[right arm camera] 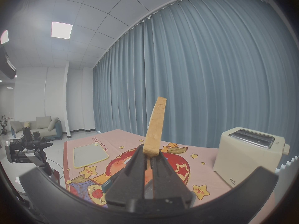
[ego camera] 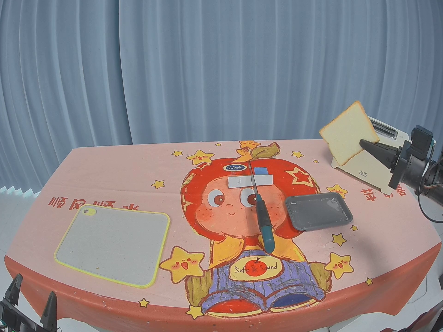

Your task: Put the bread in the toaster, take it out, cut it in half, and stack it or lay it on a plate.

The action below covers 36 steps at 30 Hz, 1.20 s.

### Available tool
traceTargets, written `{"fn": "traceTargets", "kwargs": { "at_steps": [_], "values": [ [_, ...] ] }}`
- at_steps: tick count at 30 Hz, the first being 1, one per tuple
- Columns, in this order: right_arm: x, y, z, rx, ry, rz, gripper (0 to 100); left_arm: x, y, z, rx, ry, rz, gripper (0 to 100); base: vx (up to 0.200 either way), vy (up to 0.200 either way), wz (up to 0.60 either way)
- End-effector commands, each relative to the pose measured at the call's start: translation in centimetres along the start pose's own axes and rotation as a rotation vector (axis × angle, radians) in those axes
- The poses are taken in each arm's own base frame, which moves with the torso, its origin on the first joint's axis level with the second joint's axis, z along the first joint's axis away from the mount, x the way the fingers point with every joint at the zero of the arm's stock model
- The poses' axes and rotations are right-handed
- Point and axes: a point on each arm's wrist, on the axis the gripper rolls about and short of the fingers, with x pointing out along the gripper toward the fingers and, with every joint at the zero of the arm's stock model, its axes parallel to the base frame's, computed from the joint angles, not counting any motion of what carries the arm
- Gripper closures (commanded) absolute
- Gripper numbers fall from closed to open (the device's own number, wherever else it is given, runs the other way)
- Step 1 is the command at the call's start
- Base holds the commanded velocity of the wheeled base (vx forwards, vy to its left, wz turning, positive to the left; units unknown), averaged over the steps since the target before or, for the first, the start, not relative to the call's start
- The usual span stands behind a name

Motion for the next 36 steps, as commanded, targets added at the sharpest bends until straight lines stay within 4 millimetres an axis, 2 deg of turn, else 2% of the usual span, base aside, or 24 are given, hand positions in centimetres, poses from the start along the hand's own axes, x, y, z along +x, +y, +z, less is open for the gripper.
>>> {"fn": "traceTargets", "kwargs": {
  "at_steps": [1,9,14,17,18,23,28,33,36],
  "values": [
    [-0.7,-0.7,0.6,-0.015,-0.021,-0.022,100,0.0,0.0,-0.5,0.000,0.001,0.000,0,0.000,0.000,0.00],
    [-0.9,-1.4,0.9,-0.064,-0.077,-0.040,100,0.0,0.0,-0.5,0.000,0.001,0.000,0,0.000,0.000,0.00],
    [-0.6,-1.3,-0.1,-0.093,-0.101,-0.031,100,0.0,0.0,-0.5,0.000,0.001,0.000,0,0.000,0.000,0.00],
    [-0.2,-1.3,0.5,-0.120,-0.135,-0.018,100,0.0,0.0,-0.5,0.000,0.001,0.000,0,0.000,0.000,0.00],
    [-0.1,-1.3,1.3,-0.140,-0.154,-0.016,100,0.0,0.0,-0.5,0.000,0.001,0.000,0,0.000,0.000,0.00],
    [-0.3,-1.7,2.2,-0.160,-0.176,-0.039,100,0.0,0.0,-0.5,0.000,0.001,0.000,0,0.000,0.000,0.00],
    [-0.8,-3.9,3.0,-0.177,-0.190,-0.121,100,0.0,0.0,-0.5,0.000,0.001,0.000,0,0.000,0.000,0.00],
    [-0.2,-7.7,3.2,-0.193,-0.150,-0.209,100,0.0,0.0,-0.5,0.000,0.001,0.000,0,0.000,0.000,0.00],
    [-0.2,-8.9,3.4,-0.215,-0.134,-0.240,100,0.0,0.0,-0.5,0.000,0.001,0.000,0,0.000,0.000,0.00]
  ]
}}
